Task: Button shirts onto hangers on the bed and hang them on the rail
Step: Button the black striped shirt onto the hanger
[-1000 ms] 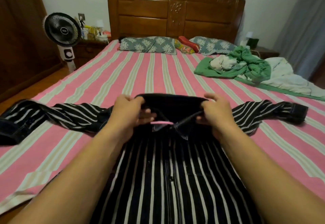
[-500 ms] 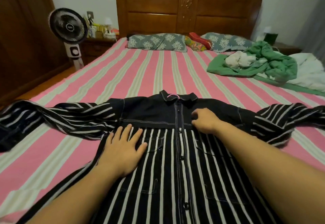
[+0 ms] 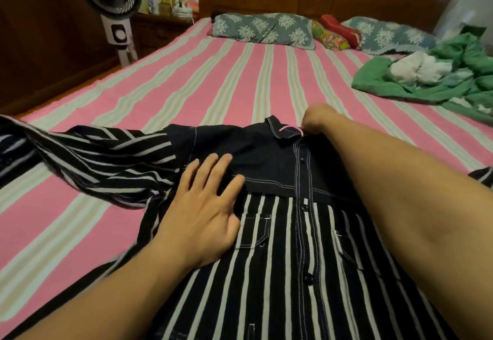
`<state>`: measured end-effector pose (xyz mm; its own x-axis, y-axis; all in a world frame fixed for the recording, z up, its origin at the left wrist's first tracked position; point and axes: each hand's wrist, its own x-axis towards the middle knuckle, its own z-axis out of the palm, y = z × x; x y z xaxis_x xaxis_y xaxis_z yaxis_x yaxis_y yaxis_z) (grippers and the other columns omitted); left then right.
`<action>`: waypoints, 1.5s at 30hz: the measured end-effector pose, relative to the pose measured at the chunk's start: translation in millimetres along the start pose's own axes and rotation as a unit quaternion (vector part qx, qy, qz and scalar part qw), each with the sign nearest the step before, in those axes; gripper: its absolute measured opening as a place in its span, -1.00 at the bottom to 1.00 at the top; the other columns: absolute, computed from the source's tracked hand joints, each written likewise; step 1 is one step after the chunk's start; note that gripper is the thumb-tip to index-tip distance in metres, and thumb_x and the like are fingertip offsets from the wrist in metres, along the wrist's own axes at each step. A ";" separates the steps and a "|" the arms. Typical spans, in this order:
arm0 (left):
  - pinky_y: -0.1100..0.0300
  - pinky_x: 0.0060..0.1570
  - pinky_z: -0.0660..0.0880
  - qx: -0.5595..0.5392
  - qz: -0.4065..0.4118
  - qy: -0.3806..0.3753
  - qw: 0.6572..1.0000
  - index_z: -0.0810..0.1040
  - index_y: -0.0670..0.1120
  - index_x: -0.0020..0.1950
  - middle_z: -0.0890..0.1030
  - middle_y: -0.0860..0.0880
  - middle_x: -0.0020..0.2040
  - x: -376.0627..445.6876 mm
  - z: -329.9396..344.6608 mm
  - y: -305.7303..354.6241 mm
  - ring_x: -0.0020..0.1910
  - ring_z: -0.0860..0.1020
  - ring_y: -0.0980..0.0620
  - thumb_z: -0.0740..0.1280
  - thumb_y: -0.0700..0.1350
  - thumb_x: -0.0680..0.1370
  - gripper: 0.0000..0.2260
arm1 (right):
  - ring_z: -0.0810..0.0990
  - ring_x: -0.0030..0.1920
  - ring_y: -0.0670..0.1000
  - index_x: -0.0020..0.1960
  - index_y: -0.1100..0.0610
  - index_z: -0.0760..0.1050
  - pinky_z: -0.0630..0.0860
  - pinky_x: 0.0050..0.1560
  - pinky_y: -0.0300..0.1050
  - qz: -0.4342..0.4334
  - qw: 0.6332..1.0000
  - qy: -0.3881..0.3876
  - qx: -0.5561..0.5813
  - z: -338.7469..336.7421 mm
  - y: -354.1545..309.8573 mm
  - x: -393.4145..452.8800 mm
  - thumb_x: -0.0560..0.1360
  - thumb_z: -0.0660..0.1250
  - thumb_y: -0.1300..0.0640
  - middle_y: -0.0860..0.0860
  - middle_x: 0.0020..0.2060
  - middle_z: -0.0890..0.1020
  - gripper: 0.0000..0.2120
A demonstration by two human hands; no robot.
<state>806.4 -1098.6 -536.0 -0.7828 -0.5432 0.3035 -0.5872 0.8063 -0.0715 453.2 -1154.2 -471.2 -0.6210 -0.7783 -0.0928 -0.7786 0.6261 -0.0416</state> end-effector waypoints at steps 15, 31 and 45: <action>-0.32 0.54 -0.01 0.053 0.099 -0.036 0.993 0.20 0.17 0.62 0.10 -0.14 0.66 36.7 -0.2 2.2 0.65 -0.02 -0.16 0.12 0.15 0.53 -0.38 | 0.62 -0.03 0.21 0.04 0.18 0.69 0.47 -0.14 -0.09 -0.005 0.990 0.066 0.122 8.5 22.1 26.4 0.53 0.36 0.14 0.16 -0.01 0.69 -0.82; -0.14 0.59 -0.18 -0.045 0.000 -0.105 0.993 -0.11 0.31 0.63 -0.06 0.08 0.68 58.4 32.9 -0.6 0.64 -0.20 0.02 -0.22 0.23 0.55 -0.40 | 0.55 -0.02 0.22 -0.05 0.20 0.52 0.41 -0.08 -0.01 -0.052 0.976 0.103 0.184 -6.7 -12.5 10.8 0.64 0.10 -0.20 0.15 -0.12 0.55 -0.52; -0.05 0.55 0.05 -0.079 0.059 0.021 0.995 0.52 0.06 0.41 0.46 0.00 0.43 56.5 20.9 -1.8 0.51 0.28 -0.06 0.14 0.07 0.55 -0.54 | 0.48 -0.25 0.00 -0.24 0.05 0.41 0.28 -0.19 -0.04 -0.103 0.905 0.218 0.349 72.3 -3.8 -111.2 0.64 0.23 -0.03 -0.03 -0.29 0.54 -0.69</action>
<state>759.0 -1135.6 -538.5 -0.8329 -0.4360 0.3408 -0.4503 0.8920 0.0407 531.8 -1066.6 -532.6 -0.5646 -0.7304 0.3844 -0.7295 0.2237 -0.6464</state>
